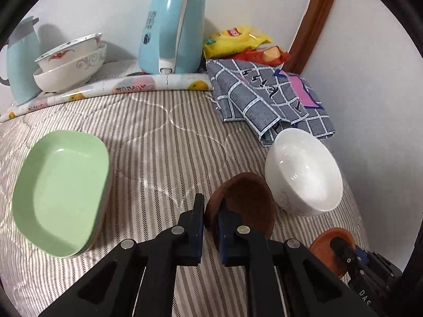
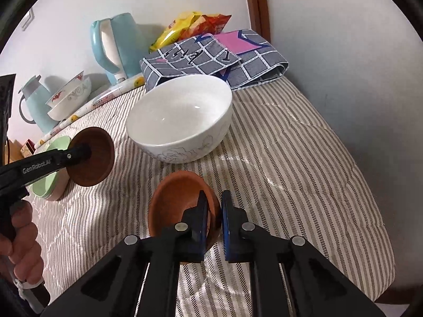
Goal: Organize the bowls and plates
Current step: 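Carry the right tool's brown bowl over the white bowl while the left tool holds its bowl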
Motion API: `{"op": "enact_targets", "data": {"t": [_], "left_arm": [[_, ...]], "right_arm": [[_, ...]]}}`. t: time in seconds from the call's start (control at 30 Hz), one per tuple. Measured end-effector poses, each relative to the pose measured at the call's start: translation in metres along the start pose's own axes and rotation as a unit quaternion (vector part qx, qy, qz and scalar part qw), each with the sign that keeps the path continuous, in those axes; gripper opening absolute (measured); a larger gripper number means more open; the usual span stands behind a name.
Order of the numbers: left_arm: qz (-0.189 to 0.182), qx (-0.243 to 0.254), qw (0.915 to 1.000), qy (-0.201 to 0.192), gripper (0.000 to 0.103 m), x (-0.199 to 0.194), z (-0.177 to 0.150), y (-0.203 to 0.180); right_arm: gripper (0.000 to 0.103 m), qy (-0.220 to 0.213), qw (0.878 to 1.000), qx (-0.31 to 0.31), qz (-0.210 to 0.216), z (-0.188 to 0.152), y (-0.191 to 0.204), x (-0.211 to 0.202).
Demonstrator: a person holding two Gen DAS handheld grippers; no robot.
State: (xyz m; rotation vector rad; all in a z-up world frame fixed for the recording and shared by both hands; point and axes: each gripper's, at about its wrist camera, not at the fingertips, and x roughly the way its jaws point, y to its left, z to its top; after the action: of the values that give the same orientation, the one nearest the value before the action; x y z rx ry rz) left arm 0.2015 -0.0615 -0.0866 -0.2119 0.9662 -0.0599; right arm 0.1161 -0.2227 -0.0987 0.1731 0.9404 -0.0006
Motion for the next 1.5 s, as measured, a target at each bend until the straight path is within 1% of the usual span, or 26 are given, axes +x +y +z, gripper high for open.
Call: {"op": "enact_targets", "data": {"t": [0.27,0.63,0.87,1.03,1.2,1.5], "left_arm": [[-0.002,-0.011,0.9997,-0.021,0.009,-0.028,0.001,0.008],[0.002,-0.023,0.9982,-0.055,0.009,-0.068,0.002,0.024],[-0.002,-0.026,0.9973,-0.068,0.009,-0.084,0.005,0.03],[-0.01,-0.03,0.9969,-0.072,0.009,-0.089,0.008,0.032],[-0.016,-0.034,0.9969,-0.069,0.009,-0.084,0.013,0.033],[-0.015,-0.033,0.9975,-0.061,0.009,-0.07,0.024,0.037]], "right_arm": [[0.01,-0.028,1.0,0.0,-0.003,0.01,0.005,-0.029],[0.01,-0.067,0.998,0.001,-0.009,0.034,0.013,-0.064],[0.01,-0.09,0.996,-0.006,-0.006,0.045,0.022,-0.082],[0.01,-0.095,0.995,-0.011,-0.002,0.05,0.029,-0.087],[0.01,-0.096,0.995,-0.011,-0.002,0.057,0.032,-0.084],[0.01,-0.086,0.996,-0.012,-0.005,0.072,0.034,-0.062]]}}
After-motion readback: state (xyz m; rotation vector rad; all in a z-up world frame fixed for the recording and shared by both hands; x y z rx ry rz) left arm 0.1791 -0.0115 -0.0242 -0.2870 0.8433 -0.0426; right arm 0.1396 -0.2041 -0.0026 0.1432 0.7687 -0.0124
